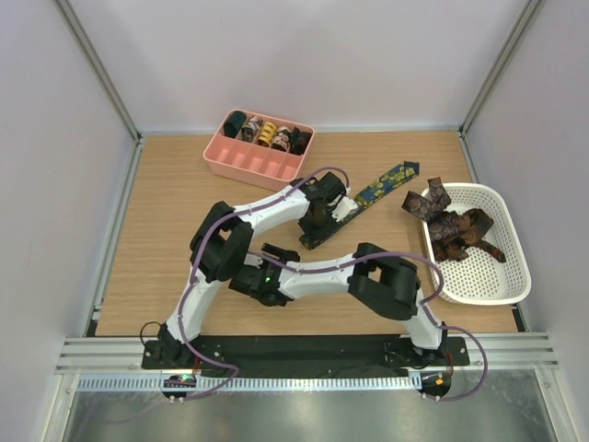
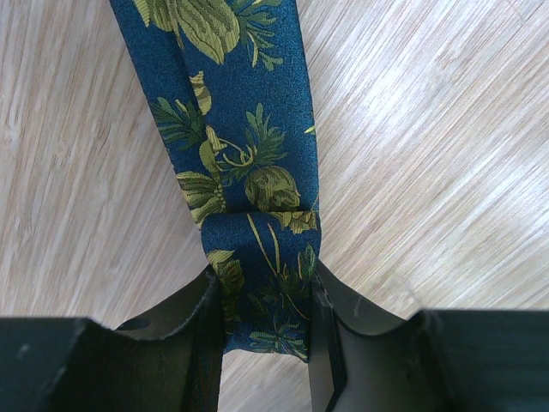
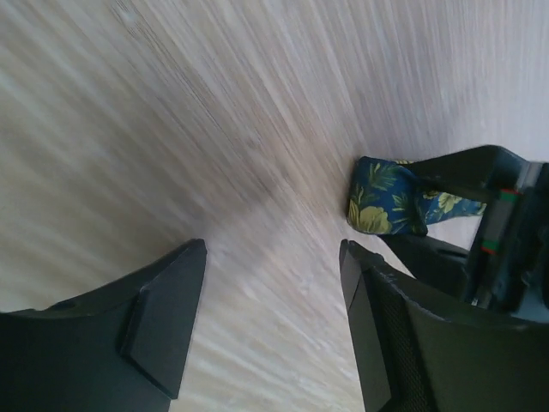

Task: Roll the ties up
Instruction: Roll the tie

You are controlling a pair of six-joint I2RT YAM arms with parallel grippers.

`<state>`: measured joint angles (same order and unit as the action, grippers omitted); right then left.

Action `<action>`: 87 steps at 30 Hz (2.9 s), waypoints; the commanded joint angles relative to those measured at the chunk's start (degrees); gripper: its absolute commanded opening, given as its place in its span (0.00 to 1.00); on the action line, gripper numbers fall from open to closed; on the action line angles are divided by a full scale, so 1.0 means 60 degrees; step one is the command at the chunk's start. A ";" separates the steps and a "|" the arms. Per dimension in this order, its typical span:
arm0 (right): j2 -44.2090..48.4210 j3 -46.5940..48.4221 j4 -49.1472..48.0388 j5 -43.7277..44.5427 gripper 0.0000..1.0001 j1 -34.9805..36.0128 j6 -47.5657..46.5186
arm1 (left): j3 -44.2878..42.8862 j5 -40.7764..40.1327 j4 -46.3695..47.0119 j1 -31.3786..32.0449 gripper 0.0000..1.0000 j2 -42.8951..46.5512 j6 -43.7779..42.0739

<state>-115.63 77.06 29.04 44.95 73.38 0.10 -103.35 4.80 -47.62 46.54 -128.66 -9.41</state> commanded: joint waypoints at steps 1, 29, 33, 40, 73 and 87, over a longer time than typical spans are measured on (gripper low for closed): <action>-0.0895 0.0896 0.1458 0.1838 0.72 -0.0072 -0.0440 | 0.0160 0.0006 -0.1453 0.0050 0.29 -0.0910 -0.0087; -0.1792 0.1234 0.1312 0.0288 0.65 -0.1127 -0.1262 | -0.1950 0.0050 -0.4515 0.0050 0.31 -0.2009 0.0089; -0.1894 0.1381 0.1664 -0.0063 0.63 -0.1244 -0.1218 | -0.1950 0.0006 -0.4632 0.0050 0.31 -0.2067 0.0118; -0.2129 0.1146 0.1781 -0.0196 0.60 -0.1303 -0.1232 | -0.1950 -0.0111 -0.4735 0.0050 0.31 -0.1994 0.0103; -0.2144 0.1425 0.1870 -0.0665 0.22 -0.1406 -0.0559 | -0.2697 -0.1002 -0.4164 0.0065 0.58 -0.0867 -0.0380; -0.2041 0.1249 0.1577 -0.0988 0.21 -0.1318 -0.0456 | -0.2667 0.0460 -0.2715 0.0050 0.69 0.0510 -0.0630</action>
<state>-126.76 87.09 39.05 50.09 66.04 -6.72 -117.69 4.97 -65.80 47.03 -129.88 -12.27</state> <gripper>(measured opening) 0.376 0.689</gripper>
